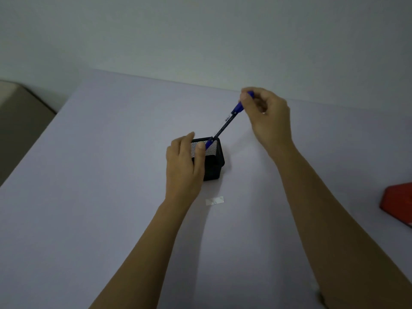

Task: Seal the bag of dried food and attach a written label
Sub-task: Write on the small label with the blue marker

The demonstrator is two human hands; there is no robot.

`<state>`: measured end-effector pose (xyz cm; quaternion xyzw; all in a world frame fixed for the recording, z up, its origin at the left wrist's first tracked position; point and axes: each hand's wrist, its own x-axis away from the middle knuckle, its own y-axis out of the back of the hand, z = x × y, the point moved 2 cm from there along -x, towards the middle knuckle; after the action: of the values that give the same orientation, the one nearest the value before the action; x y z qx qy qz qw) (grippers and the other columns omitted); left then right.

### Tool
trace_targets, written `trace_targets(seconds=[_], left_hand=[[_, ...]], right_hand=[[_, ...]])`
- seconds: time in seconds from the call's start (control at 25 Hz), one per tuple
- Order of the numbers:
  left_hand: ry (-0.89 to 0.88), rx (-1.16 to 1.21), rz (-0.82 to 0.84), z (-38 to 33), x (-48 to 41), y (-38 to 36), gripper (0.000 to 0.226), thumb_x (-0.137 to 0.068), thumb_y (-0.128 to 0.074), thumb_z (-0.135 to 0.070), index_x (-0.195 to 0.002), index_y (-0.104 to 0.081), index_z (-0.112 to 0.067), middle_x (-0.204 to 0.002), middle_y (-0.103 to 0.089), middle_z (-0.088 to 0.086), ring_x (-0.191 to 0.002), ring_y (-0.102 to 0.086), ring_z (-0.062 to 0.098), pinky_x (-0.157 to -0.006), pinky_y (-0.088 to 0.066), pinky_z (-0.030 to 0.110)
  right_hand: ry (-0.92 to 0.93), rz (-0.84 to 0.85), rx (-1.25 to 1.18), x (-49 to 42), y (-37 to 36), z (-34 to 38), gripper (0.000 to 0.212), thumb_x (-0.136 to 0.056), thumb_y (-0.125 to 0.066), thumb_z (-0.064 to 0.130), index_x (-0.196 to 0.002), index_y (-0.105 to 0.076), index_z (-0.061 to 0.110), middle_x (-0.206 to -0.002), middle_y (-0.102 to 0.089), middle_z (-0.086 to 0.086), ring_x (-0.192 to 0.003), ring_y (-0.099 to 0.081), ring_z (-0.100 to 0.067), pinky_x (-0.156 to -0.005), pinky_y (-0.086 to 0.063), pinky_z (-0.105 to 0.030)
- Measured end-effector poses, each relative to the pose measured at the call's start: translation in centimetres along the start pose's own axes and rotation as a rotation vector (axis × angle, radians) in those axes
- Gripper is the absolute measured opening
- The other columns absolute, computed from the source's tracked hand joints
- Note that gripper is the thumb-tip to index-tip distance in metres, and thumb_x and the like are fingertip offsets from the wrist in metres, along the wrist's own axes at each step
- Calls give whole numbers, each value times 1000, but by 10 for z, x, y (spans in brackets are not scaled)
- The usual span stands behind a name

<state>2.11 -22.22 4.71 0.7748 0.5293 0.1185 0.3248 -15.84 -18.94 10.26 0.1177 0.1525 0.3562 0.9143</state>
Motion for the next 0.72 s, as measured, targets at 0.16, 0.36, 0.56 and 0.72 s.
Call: trace_targets(seconds=[0.16,0.36,0.56,0.72], left_hand=[[-129,20,100,-32,1,-1,27,-96,-46,-28,-109,-60,-9,-85,-58,-3,-76,-53,15,-65,-43,24],[-295,7,55,-48,13,-20,45,-94,-34,-38,-92,-63,-4,-72,-64,8,-61,-56,22,-54,-46,35],[-273,-14,100,-63,34,-42,48,-94,-28,-40,-95,-60,-4,-73,-61,10,-62,-53,22,-53,-41,33],[-185,94,195,-77,44,-44,39,-96,-31,-31,-80,-53,-4,-61,-49,4,-51,-41,14,-47,-32,24]], right_hand=[[-77,-52,-139,-5,24,12,17,-91,-56,28,-102,-65,19,-91,-70,1,-76,-62,-3,-73,-50,-16],[-333,-81,-143,17,27,-3,31,-90,-43,55,-101,-46,27,-76,-58,6,-51,-49,-6,-48,-41,-18],[-514,-126,-218,33,24,-17,46,-90,-42,54,-67,-50,15,-56,-47,2,-48,-43,-8,-45,-36,-20],[-612,-89,-213,35,23,-18,39,-91,-45,32,-56,-39,16,-50,-39,4,-46,-35,-10,-49,-35,-23]])
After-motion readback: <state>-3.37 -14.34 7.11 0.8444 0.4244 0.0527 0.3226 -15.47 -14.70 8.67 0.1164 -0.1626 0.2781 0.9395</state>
